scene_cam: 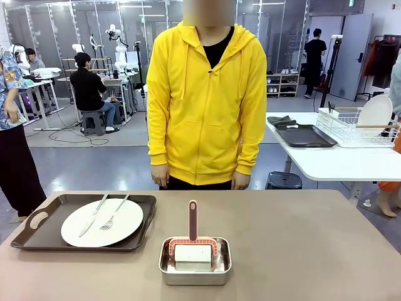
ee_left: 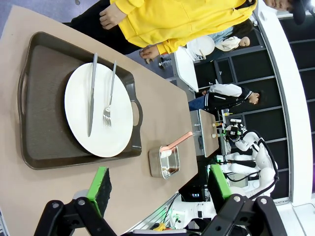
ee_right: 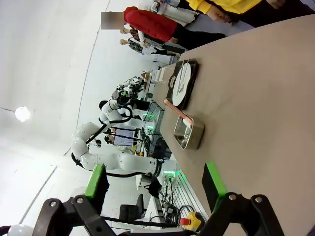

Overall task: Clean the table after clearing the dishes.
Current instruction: When the right (or left) Handle tray is removed, use the right hand (or left hand) to clean the right (or left) side of the table with the Lint Roller.

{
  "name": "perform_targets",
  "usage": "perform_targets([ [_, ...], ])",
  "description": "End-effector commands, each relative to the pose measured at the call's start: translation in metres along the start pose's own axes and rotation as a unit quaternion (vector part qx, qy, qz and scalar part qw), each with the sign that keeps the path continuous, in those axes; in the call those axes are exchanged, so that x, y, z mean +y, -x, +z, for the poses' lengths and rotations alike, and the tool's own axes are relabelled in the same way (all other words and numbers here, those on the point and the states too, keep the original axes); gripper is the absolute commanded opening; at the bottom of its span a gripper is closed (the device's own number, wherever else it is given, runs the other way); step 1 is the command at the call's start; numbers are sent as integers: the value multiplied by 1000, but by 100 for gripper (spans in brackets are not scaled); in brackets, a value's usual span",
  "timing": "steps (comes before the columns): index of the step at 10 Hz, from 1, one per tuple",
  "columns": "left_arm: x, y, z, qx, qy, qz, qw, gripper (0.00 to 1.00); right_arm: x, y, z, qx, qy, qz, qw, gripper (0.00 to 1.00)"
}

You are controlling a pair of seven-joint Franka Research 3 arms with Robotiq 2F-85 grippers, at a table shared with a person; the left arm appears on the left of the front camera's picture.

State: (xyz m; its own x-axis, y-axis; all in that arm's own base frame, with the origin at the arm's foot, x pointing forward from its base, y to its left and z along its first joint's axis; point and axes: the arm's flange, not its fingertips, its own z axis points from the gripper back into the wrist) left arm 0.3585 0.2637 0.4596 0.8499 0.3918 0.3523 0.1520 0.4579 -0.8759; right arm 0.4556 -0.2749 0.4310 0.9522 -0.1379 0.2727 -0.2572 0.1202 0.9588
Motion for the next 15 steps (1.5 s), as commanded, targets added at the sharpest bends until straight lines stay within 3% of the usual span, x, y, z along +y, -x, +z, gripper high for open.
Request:
perform_targets([
  [1, -1, 0, 3, 0, 8, -7, 1000, 100, 1, 1, 0, 1, 1, 15, 1000, 98],
  [15, -1, 0, 3, 0, 8, -7, 1000, 100, 1, 1, 0, 1, 1, 15, 1000, 98],
])
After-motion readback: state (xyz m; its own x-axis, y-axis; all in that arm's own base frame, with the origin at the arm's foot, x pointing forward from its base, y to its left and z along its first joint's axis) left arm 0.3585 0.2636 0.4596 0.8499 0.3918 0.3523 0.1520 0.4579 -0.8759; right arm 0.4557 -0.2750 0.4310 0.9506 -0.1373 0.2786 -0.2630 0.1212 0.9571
